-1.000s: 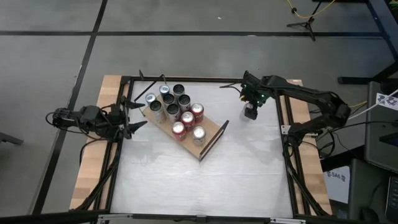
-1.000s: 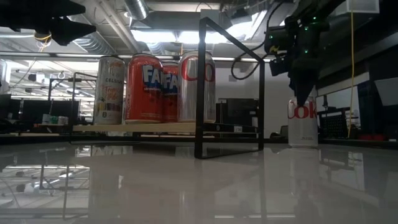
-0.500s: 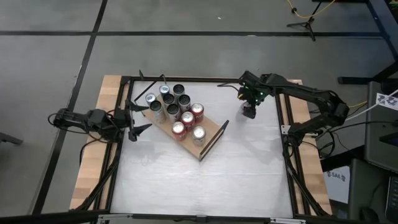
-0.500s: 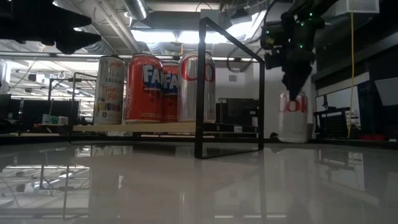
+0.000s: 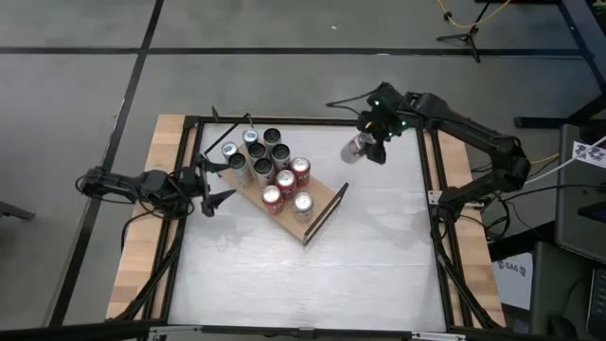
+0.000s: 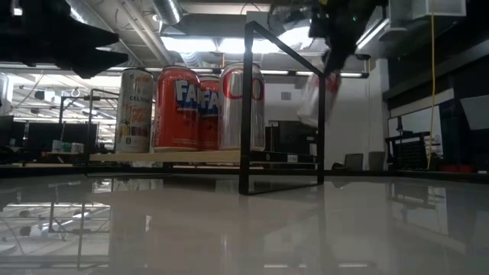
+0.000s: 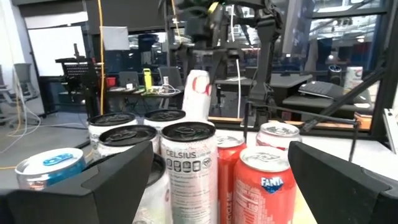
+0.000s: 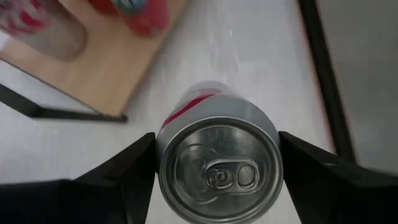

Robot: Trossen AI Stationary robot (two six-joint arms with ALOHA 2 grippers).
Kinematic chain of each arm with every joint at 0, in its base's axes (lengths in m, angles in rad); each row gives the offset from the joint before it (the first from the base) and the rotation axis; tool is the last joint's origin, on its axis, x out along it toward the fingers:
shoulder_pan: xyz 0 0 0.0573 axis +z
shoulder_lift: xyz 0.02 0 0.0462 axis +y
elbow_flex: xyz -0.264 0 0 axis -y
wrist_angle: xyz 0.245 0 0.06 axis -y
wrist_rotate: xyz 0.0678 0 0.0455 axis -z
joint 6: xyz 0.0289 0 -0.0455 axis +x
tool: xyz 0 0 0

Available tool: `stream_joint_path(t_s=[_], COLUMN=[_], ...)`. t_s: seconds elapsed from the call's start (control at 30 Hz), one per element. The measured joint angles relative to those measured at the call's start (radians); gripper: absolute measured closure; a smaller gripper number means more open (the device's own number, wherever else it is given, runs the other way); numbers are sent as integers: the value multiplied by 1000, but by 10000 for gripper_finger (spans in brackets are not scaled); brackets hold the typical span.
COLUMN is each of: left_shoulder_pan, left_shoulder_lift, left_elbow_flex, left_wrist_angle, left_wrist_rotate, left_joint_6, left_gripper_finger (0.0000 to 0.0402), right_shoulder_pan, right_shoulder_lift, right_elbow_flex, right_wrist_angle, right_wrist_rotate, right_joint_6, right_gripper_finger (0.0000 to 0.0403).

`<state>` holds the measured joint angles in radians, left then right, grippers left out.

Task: Place canned beverage on shelf
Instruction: Put the red-silver soda can aligned with the red-silver soda can on the shelf

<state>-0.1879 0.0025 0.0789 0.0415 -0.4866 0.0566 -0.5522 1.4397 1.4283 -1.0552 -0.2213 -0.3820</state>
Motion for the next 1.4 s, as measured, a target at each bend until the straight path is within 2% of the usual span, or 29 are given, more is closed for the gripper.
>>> stream_joint_path(t_s=[0.3, 0.47, 0.87, 1.13, 1.4], left_shoulder_pan=[45, 57, 58, 58, 58], left_shoulder_lift=[0, 0, 0, 0, 1], left_elbow_flex=[-2, -2, -2, -2, -2], left_wrist_angle=[0, 0, -6, -7, -12], left_wrist_rotate=[43, 61, 62, 62, 62], left_joint_6=[-27, -28, -28, -28, -28], left_gripper_finger=[34, 34, 34, 34, 34], right_shoulder_pan=[143, 230, 351, 369, 370], right_shoulder_lift=[132, 225, 315, 315, 368], right_elbow_flex=[226, 305, 326, 327, 327], right_wrist_angle=[-50, -101, -106, -93, -86], right_wrist_rotate=[-10, -8, 28, 0, -23], right_joint_6=[-77, -98, -128, -148, -157], right_gripper_finger=[119, 121, 120, 119, 118])
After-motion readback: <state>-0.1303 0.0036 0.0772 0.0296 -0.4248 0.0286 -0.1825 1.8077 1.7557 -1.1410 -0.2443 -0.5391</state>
